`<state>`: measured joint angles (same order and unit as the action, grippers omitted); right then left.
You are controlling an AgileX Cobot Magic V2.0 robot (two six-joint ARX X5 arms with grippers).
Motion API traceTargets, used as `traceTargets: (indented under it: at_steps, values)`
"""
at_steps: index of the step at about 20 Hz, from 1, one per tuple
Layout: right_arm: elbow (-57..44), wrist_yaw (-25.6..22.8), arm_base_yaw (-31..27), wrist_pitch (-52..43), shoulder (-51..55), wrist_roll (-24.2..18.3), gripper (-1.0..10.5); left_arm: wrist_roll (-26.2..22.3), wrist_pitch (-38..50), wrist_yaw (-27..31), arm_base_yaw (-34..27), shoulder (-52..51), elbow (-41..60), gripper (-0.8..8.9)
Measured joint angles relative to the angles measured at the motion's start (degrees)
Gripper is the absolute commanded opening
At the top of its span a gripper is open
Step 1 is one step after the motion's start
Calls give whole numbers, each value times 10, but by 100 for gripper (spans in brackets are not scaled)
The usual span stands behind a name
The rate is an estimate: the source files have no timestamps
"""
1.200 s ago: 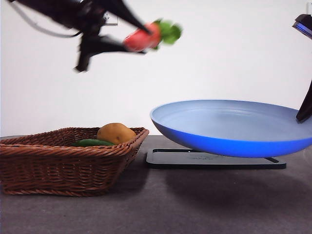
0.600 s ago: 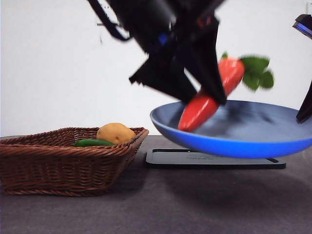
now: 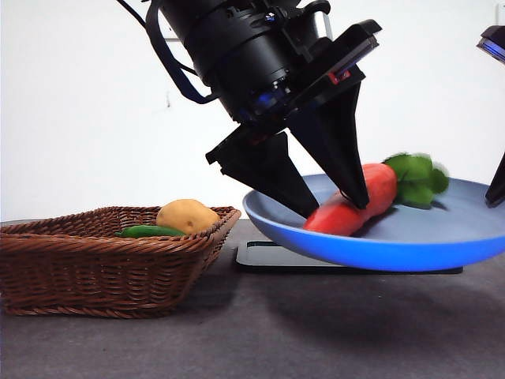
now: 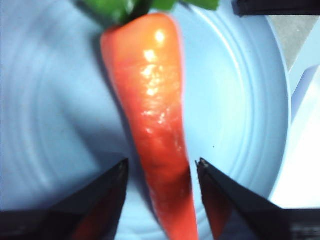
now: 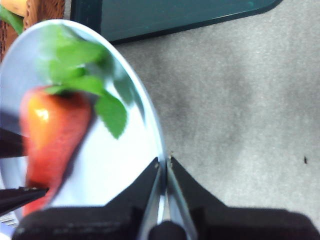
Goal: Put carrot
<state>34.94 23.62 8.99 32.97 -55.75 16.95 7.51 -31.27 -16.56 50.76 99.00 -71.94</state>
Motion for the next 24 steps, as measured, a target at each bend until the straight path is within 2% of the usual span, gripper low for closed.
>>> traceTargets:
  at_steps: [5,11,17,24]
  values:
    - [0,0,0,18,-4,6,5,1,-37,0,0,-17,-4,263]
    - [27,-1,-3,28,-110,4,6,-12,-118,2,-19,-118,-56,262]
    - [211,-2,-28,10,-290,-11,6,-35,-211,54,-28,-211,-56,261]
    - [412,-2,-30,8,-510,-14,6,-39,-251,85,-28,-240,-56,260]
